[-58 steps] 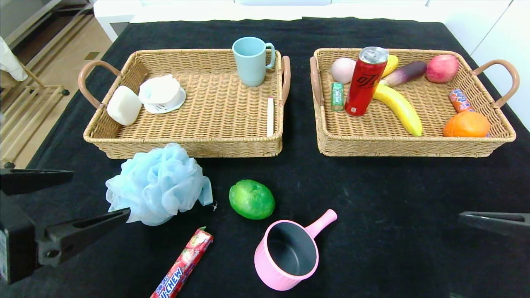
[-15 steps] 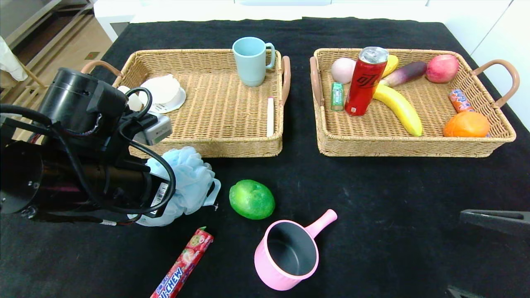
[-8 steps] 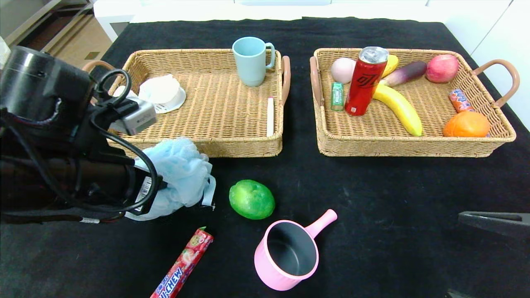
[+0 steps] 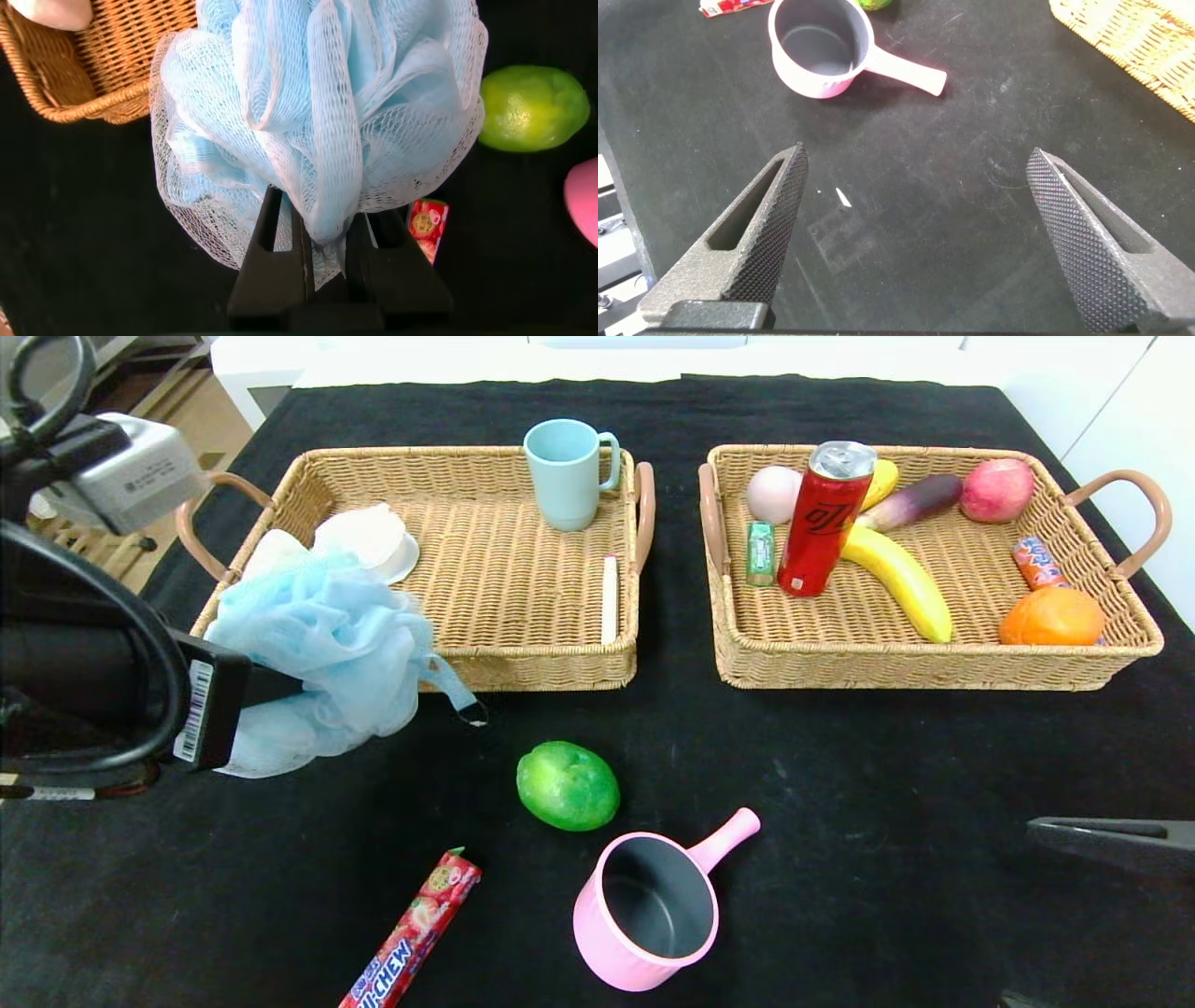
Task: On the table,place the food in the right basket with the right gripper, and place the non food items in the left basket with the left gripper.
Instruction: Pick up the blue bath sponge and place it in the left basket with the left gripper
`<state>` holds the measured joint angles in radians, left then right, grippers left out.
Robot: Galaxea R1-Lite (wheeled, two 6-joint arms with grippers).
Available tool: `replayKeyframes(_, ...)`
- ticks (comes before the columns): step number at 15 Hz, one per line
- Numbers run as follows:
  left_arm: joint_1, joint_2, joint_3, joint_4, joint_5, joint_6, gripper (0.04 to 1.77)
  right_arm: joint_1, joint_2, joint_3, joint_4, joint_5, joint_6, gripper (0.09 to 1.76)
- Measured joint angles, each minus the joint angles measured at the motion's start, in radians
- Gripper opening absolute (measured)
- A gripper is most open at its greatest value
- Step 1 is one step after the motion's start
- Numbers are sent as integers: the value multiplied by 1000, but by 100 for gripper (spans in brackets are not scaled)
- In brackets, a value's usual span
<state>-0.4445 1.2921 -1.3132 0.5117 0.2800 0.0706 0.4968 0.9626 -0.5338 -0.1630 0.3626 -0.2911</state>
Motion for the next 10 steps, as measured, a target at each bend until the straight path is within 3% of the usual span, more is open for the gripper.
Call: replayKeyframes(10, 26, 145, -297, -13, 11, -7, 28, 1, -6, 1, -3, 0, 0, 171)
